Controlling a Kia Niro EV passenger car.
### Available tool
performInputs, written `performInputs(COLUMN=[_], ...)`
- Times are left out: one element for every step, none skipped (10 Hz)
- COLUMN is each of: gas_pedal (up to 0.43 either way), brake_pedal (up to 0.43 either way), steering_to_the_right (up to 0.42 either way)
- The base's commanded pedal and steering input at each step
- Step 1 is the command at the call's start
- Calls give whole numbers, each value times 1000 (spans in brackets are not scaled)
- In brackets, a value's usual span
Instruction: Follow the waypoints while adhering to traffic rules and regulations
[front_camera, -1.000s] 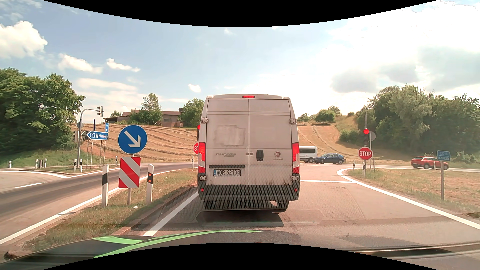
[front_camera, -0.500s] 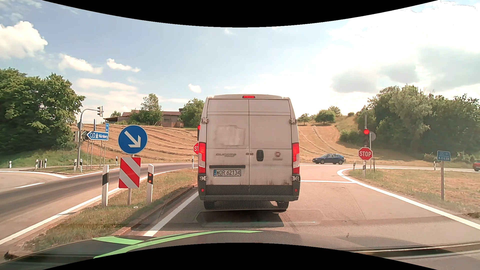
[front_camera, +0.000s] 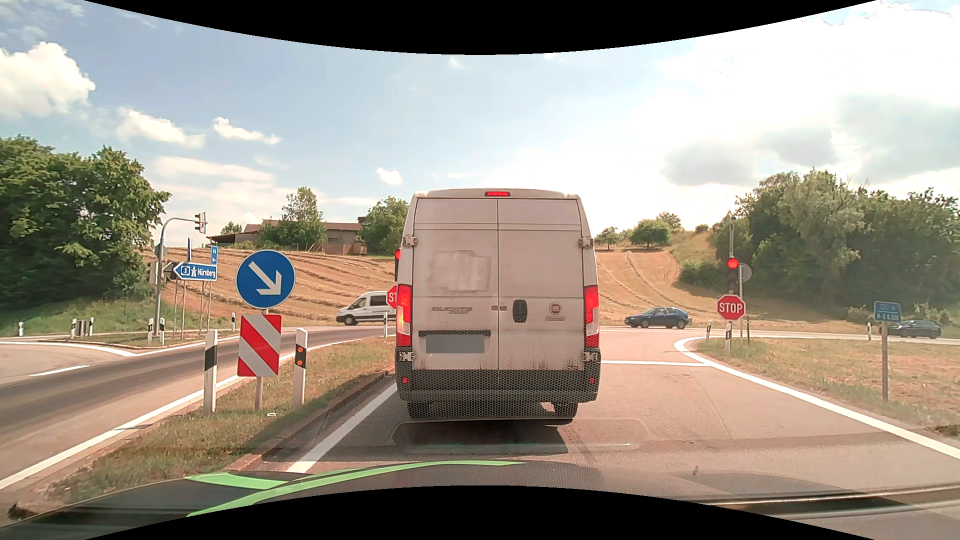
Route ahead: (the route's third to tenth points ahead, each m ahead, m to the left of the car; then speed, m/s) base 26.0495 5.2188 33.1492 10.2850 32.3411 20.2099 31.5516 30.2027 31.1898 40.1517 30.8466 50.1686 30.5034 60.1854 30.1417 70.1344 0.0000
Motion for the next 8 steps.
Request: performInputs(gas_pedal=[0, 0, 0, 0, 0, 0, 0, 0], brake_pedal=[335, 335, 335, 335, 329, 335, 335, 329], steering_to_the_right=[-2, -2, -2, -1, -2, -2, -2, -2])
